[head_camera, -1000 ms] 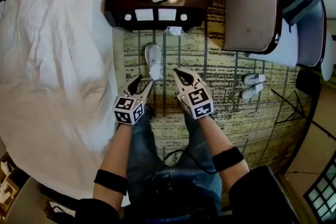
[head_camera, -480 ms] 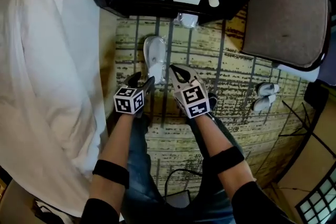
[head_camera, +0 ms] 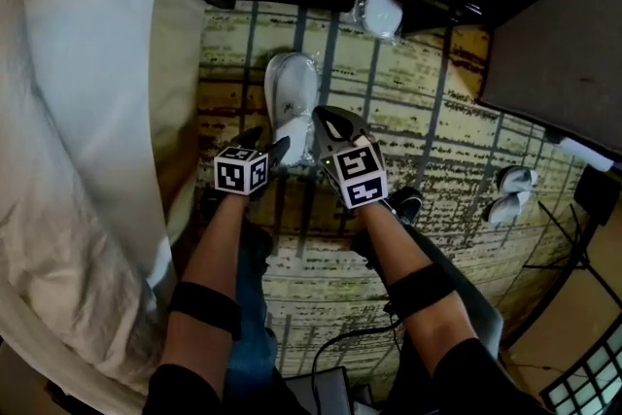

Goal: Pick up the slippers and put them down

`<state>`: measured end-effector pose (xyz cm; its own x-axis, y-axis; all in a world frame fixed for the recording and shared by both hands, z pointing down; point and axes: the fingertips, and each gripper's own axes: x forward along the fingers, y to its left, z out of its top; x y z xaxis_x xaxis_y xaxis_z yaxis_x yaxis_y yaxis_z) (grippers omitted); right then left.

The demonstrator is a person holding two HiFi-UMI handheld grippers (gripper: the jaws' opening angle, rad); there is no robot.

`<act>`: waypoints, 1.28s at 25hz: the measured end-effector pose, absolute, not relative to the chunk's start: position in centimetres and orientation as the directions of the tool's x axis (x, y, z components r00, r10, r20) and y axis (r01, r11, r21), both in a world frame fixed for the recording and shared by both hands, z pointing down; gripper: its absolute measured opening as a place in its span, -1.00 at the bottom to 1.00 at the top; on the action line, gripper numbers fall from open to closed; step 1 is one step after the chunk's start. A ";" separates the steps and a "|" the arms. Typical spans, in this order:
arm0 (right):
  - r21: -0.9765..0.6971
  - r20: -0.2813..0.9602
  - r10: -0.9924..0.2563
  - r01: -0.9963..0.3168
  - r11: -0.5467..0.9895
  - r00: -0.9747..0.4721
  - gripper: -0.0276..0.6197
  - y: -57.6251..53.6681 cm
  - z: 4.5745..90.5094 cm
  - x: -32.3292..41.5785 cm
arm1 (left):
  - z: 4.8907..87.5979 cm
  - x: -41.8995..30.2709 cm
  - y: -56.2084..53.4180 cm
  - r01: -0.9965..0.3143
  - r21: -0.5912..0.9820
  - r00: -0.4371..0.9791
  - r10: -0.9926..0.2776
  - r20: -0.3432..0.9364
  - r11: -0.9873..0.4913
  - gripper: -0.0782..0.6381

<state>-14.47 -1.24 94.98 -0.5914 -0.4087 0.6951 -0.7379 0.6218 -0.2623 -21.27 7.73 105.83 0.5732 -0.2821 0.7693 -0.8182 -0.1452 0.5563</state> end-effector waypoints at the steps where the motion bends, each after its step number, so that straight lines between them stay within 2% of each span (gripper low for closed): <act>1: -0.261 0.696 -0.410 -0.740 0.620 -0.589 -0.91 -1.3 96.1 -14.4 | 107.0 -21.2 7.8 -0.815 0.562 0.577 -0.276 0.769 -0.141 0.10; 13: -0.265 0.722 -0.397 -0.756 0.599 -0.567 -0.91 -0.7 101.7 -12.9 | 112.3 -19.1 6.9 -0.766 0.629 0.641 -0.232 0.732 -0.131 0.10; 14: -0.265 0.722 -0.396 -0.756 0.599 -0.567 -0.91 -0.7 101.8 -12.8 | 112.1 -18.8 6.8 -0.753 0.644 0.656 -0.235 0.718 -0.135 0.02; 15: -0.265 0.722 -0.396 -0.755 0.599 -0.568 -0.91 -0.7 101.8 -12.8 | 111.8 -18.5 6.6 -0.738 0.660 0.672 -0.242 0.699 -0.140 -0.15; 18: -0.263 0.724 -0.397 -0.758 0.597 -0.564 -0.91 -0.9 101.8 -12.3 | 110.9 -17.9 6.2 -0.695 0.707 0.711 -0.275 0.647 -0.134 -0.35; 32: -0.251 0.722 -0.417 -0.771 0.585 -0.552 -0.91 -1.9 98.8 -10.3 | 104.2 -18.6 3.5 -0.627 0.743 0.776 -0.277 0.567 -0.234 -0.42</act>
<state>-10.33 -1.86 98.75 -0.5516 -0.4172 0.7223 -0.7714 0.5846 -0.2514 -18.62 3.49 104.23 0.7756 -0.2771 0.5672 -0.6270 -0.2340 0.7430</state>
